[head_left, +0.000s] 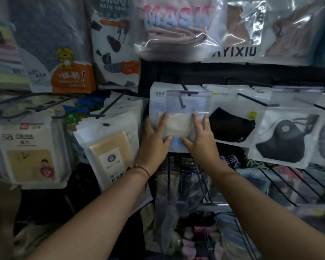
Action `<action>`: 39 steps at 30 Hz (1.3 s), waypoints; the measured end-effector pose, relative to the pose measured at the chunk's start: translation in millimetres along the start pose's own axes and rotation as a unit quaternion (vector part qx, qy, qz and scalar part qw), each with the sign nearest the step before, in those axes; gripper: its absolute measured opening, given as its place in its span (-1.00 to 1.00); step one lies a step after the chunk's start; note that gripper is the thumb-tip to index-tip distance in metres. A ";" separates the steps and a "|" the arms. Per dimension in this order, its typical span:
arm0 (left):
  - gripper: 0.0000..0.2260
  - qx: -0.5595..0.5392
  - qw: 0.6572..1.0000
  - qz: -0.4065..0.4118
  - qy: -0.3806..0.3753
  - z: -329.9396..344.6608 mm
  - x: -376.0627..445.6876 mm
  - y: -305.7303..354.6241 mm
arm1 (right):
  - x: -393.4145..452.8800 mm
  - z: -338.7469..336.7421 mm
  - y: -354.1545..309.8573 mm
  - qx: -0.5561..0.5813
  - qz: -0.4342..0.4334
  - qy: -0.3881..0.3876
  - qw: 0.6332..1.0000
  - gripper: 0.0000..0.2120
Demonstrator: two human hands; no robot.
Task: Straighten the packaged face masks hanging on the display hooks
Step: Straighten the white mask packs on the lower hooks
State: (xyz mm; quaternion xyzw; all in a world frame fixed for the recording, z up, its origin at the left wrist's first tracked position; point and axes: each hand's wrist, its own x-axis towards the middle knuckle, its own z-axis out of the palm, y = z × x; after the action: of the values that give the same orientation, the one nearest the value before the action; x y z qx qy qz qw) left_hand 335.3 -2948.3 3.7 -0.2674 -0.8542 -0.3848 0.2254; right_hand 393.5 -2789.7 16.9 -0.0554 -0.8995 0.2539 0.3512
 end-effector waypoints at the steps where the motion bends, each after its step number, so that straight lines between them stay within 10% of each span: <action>1: -0.34 -0.003 1.000 -0.005 -0.003 3.1 5.8 -1.5 | 6.2 2.0 1.3 -0.012 0.009 -0.006 1.000 -0.10; 13: -0.33 -0.105 0.994 -0.028 -0.031 9.8 4.3 -4.7 | -5.1 -4.5 0.8 0.074 0.038 -0.072 0.994 -0.09; 39: -0.35 0.176 0.968 -0.005 -0.177 -22.3 -28.6 60.0 | -39.2 -108.7 -27.9 -0.138 0.101 -0.251 0.953 -0.16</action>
State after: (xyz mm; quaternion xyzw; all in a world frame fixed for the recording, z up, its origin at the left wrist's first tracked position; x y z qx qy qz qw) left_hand 398.7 -2940.1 32.4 -0.2834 -0.9359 -0.1763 0.1122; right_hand 496.8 -2779.3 74.9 -0.1283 -0.9747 0.1670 0.0754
